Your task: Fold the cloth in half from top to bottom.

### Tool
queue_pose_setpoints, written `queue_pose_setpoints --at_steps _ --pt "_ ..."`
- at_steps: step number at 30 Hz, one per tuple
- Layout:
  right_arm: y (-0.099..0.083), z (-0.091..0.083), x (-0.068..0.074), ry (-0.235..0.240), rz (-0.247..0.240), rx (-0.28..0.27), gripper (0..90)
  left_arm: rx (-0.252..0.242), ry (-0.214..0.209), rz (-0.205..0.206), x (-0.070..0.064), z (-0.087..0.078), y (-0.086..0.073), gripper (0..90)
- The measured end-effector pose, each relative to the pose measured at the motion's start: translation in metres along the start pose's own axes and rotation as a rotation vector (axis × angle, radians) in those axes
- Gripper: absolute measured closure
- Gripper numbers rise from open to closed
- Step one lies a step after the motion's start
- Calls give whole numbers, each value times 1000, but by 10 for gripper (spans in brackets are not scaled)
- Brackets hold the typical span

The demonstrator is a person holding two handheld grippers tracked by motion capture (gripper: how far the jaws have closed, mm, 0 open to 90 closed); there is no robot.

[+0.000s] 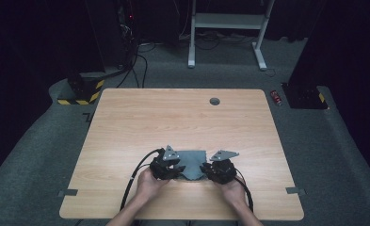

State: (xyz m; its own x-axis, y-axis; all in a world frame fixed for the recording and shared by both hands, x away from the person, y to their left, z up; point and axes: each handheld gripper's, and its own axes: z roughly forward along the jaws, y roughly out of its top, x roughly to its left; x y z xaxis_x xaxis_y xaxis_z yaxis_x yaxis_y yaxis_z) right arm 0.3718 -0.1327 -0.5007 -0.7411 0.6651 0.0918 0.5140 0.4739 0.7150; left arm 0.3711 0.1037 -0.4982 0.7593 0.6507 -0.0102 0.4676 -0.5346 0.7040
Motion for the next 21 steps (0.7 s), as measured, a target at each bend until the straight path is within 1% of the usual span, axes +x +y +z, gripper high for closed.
queue_pose_setpoints --at_steps 1,2,4,5,8,10,11,13,16,17,18,19,21 --pt "-1 2 2 1 -4 6 742 5 2 3 -1 1 -3 599" --pt "-6 4 5 -2 -25 21 725 16 1 4 -2 2 -8 589" --pt "-10 4 8 -8 -43 34 712 16 2 2 -3 1 -11 580" --pt "-10 4 8 -8 -43 34 712 17 5 2 -3 0 -13 580" --pt "-19 3 11 -31 -67 41 688 30 23 15 -4 -5 -20 559" --pt "-20 2 11 -31 -66 36 689 33 24 14 -4 -7 -23 552" --pt "-21 2 11 -31 -64 32 689 32 24 10 -2 -9 -25 552" --pt "-21 2 12 -36 -72 30 690 19 24 -16 2 -12 -26 547" --pt "-20 3 13 -40 -78 34 693 -2 59 -58 12 -16 -20 547" --pt "-20 3 13 -40 -78 34 694 -13 62 -69 14 -16 -17 547" --pt "-20 3 13 -40 -79 32 696 -18 74 -73 17 -12 -11 547" --pt "-20 3 13 -40 -79 32 696 -18 74 -73 17 -12 -11 547" --pt "-21 3 13 -42 -83 31 700 -20 97 -79 23 -3 2 548"
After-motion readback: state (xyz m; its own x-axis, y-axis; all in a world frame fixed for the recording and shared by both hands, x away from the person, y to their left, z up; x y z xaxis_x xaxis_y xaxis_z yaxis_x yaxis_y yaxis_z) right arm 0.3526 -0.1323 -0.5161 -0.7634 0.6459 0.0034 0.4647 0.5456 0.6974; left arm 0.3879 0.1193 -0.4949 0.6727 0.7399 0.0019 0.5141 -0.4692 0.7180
